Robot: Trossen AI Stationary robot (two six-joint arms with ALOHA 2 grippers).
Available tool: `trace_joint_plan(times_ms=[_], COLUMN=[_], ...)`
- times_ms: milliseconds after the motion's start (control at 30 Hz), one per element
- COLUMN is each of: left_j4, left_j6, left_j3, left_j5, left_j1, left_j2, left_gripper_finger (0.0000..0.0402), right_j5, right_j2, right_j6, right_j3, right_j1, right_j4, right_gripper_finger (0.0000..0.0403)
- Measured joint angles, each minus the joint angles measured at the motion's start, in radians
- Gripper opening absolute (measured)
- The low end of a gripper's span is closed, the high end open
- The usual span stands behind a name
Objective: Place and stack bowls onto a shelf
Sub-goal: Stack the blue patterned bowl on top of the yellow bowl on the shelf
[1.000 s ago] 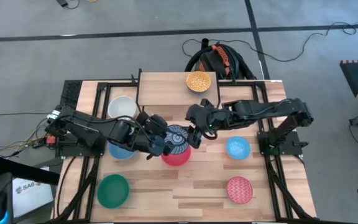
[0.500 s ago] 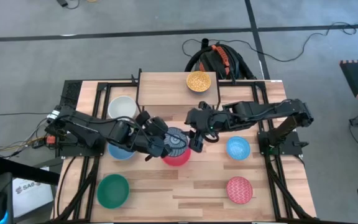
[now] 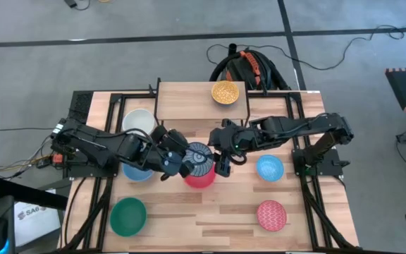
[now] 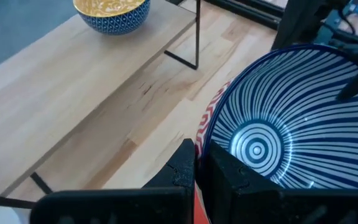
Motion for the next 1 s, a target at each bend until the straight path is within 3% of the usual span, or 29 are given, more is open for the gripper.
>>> trace_joint_plan(times_ms=[533, 800, 1000], left_j4=[0.070, 0.116, 0.176], left_j6=[-0.061, -0.057, 0.137], left_j3=[-0.002, -0.002, -0.002], left_j5=[-0.004, 0.007, 0.015], left_j1=[0.002, 0.030, 0.050], left_j2=[0.001, 0.001, 0.001], left_gripper_finger=[0.0001, 0.0001, 0.0001], right_j5=[0.002, -0.004, -0.070], right_j2=[-0.001, 0.001, 0.001], right_j6=[0.066, 0.075, 0.074], right_j3=[0.000, 0.000, -0.001], right_j1=[-0.043, -0.089, -0.132], right_j4=[-0.053, -0.056, -0.074], right_gripper_finger=[0.0128, 0.0122, 0.0123])
